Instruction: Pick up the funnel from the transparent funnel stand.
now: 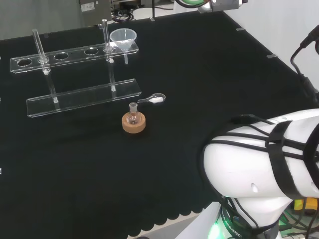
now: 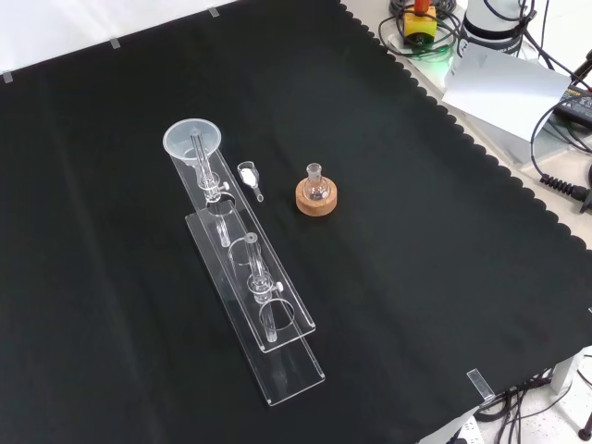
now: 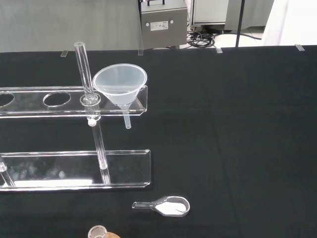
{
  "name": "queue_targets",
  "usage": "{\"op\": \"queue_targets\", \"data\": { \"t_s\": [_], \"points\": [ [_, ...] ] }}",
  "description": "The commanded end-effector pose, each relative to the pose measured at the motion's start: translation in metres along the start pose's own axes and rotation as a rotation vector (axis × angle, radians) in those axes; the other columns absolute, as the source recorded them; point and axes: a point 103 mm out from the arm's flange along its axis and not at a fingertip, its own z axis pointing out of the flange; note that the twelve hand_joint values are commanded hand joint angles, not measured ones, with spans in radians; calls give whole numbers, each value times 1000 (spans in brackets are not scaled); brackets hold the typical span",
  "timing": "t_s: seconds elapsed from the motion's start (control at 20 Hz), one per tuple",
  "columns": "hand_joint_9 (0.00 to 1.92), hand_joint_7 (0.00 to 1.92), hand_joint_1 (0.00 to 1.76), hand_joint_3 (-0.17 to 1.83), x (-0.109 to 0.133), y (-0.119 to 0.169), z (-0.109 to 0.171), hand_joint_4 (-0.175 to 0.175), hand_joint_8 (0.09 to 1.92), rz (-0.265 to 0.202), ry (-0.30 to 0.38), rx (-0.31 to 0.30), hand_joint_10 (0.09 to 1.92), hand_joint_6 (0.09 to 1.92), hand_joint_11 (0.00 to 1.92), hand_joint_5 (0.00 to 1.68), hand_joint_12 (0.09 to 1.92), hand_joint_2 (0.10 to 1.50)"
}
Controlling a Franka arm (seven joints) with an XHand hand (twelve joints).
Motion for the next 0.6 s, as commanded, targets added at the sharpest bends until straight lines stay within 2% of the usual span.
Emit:
{"op": "queue_targets", "data": {
  "t_s": [0.05,0.25,0.6],
  "points": [
    [128,135,51,299,1,1,-1,23,87,-6,-8,-15,673,87,47,159,1387,1156],
    [145,146,2,324,-4,2,0,32,91,-31,2,-9,630,87,19,189,1362,1223],
    [149,147,0,323,-1,8,3,33,95,-21,-20,3,621,87,18,195,1363,1228]
  ]
}}
